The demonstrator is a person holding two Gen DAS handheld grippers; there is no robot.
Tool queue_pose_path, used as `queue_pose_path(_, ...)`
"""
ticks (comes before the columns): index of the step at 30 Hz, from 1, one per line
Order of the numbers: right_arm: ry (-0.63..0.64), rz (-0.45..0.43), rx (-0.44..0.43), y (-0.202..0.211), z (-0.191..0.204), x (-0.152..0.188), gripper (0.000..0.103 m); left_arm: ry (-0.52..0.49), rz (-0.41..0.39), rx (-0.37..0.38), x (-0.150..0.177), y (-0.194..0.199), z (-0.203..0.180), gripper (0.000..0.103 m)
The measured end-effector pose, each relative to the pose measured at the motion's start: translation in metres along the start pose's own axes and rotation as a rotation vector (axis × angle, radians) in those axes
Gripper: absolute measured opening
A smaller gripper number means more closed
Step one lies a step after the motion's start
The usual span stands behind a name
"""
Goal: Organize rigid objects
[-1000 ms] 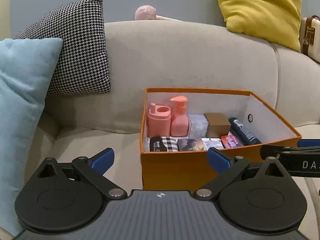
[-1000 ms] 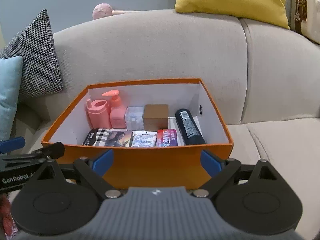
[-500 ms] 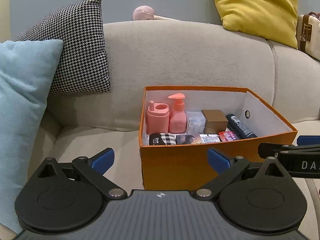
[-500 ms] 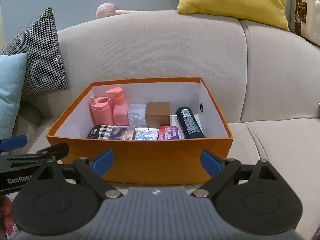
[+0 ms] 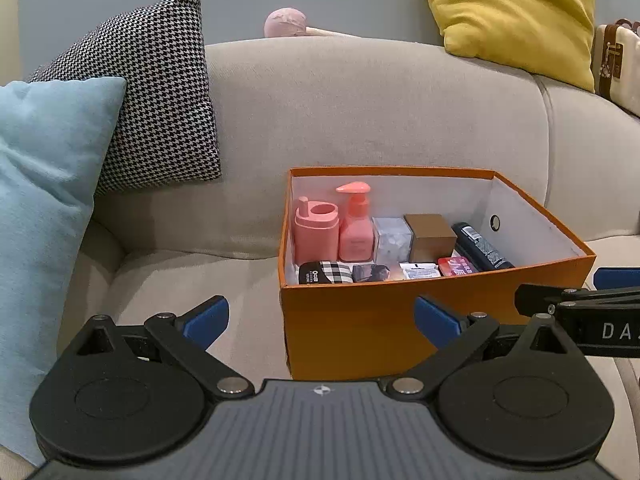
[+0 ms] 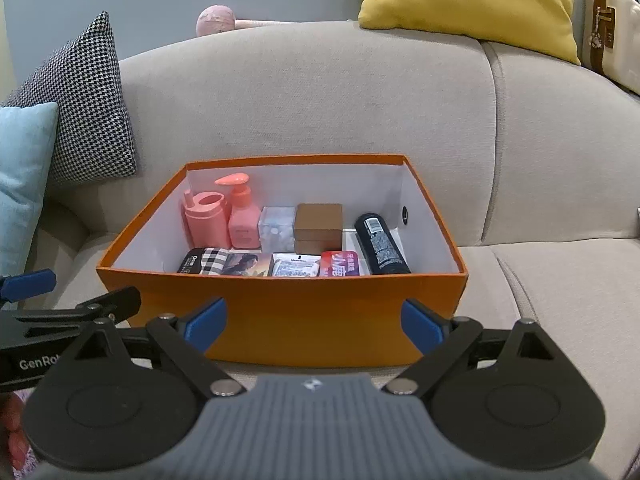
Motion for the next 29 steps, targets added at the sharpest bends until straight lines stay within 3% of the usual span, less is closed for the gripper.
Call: queue_pose_path(29,0.016,-0.003,-0.003,0.0005,0.0013,0.0008,0.094,-0.014,0.002,-0.002,-0.0019,0.0009,0.0035,0.103)
Point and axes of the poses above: each gripper's, at about its wrist camera, not at the fingertips, and y roughly against the way its jaws point, z to its left, x to its underside, the point moved 6 cm from there along -y, roughly the way its jaws point, and after that the axes turned 12 degrees about x, right-handed, at the moved point
